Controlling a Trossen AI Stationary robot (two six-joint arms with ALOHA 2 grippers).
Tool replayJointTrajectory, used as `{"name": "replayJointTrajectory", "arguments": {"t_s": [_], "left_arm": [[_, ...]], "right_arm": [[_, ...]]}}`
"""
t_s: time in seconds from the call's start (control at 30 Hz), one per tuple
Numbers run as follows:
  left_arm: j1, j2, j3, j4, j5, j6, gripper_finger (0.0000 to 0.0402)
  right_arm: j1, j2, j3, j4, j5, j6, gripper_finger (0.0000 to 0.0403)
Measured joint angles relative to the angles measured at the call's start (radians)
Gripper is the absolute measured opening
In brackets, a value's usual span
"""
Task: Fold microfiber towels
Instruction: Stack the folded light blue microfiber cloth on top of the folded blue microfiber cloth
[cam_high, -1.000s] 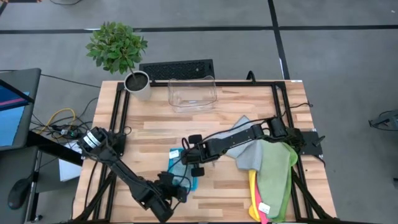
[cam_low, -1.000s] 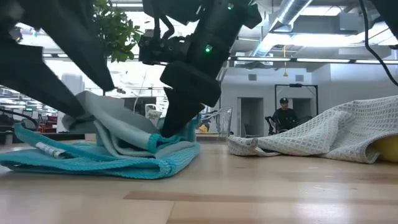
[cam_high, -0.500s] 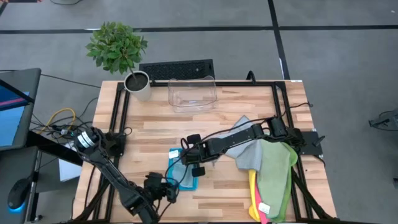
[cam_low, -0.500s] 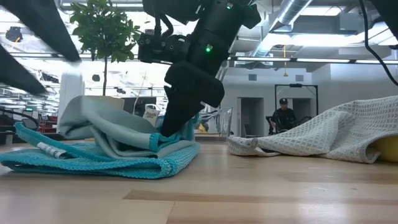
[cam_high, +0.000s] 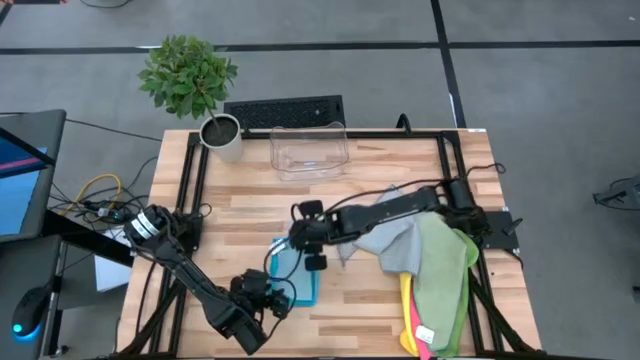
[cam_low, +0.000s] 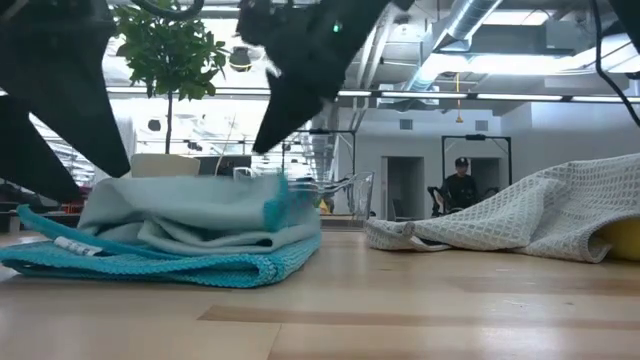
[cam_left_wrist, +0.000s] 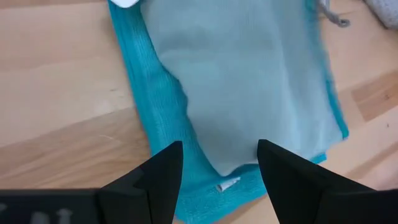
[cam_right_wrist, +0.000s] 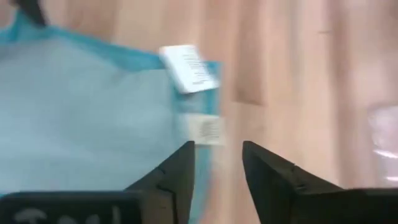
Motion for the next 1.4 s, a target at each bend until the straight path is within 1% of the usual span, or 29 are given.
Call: {"name": "replayJointTrajectory", "arguments": {"t_s": [0.13, 0.23, 0.3, 0.33, 0.4, 0.47, 0.53, 0.6, 0.67, 0.77, 0.87, 0.93, 1.0, 1.03, 1.13, 1.23, 1.33, 1.4], "left_arm": [[-0.002, -0.031, 0.000, -0.040, -0.012, 0.016, 0.0199], [-0.019, -0.047, 0.000, -0.040, -0.044, 0.018, 0.0199], [-0.034, -0.049, 0.001, -0.021, -0.044, 0.018, 0.0199], [-0.040, -0.049, 0.001, -0.017, -0.028, 0.017, 0.0199], [-0.048, -0.038, 0.001, 0.003, -0.020, 0.017, 0.0199], [-0.058, -0.024, 0.001, 0.012, -0.055, 0.010, 0.0199], [-0.058, -0.011, 0.001, 0.015, -0.069, 0.007, 0.0199], [-0.058, 0.014, 0.001, 0.032, -0.034, 0.018, 0.0199], [-0.051, 0.051, 0.000, 0.072, -0.001, 0.045, 0.0199], [-0.040, 0.104, 0.001, 0.137, 0.037, 0.088, 0.0199], [-0.035, 0.126, 0.011, 0.142, 0.008, 0.085, 0.0199], [-0.035, 0.132, 0.009, 0.139, -0.031, 0.067, 0.0199], [-0.034, 0.129, 0.008, 0.124, -0.048, 0.053, 0.0199], [-0.034, 0.126, 0.008, 0.117, -0.045, 0.047, 0.0199], [-0.034, 0.124, 0.007, 0.112, -0.032, 0.039, 0.0199], [-0.034, 0.122, 0.019, 0.098, -0.021, 0.010, 0.0199], [-0.035, 0.109, 0.066, 0.032, -0.012, 0.011, 0.0199], [-0.036, 0.095, 0.113, -0.055, -0.014, 0.015, 0.0199]], "right_arm": [[0.011, -0.069, -0.014, 0.020, -0.001, 0.039, 0.0174], [0.049, -0.100, -0.083, 0.093, -0.004, 0.084, 0.0173], [0.089, -0.101, -0.157, 0.194, -0.004, 0.115, 0.0169], [0.110, -0.101, -0.196, 0.257, -0.005, 0.127, 0.0167], [0.153, -0.101, -0.264, 0.433, -0.008, 0.143, 0.0161], [0.188, -0.092, -0.313, 0.583, 0.001, 0.149, 0.0155], [0.210, -0.087, -0.352, 0.633, 0.036, 0.159, 0.0147], [0.218, -0.070, -0.374, 0.681, 0.049, 0.193, 0.0139], [0.225, -0.068, -0.398, 0.682, 0.052, 0.229, 0.0130], [0.238, -0.067, -0.407, 0.694, 0.052, 0.238, 0.0122], [0.243, -0.054, -0.411, 0.689, 0.051, 0.247, 0.0119], [0.242, -0.042, -0.409, 0.697, 0.051, 0.265, 0.0119], [0.239, -0.024, -0.408, 0.694, 0.052, 0.284, 0.0119], [0.237, -0.021, -0.413, 0.675, 0.052, 0.287, 0.0118], [0.232, 0.007, -0.404, 0.712, 0.049, 0.289, 0.0118], [0.232, 0.015, -0.411, 0.679, 0.045, 0.290, 0.0118], [0.231, 0.038, -0.408, 0.701, 0.046, 0.295, 0.0118], [0.232, 0.043, -0.412, 0.702, 0.041, 0.292, 0.0118]]}}
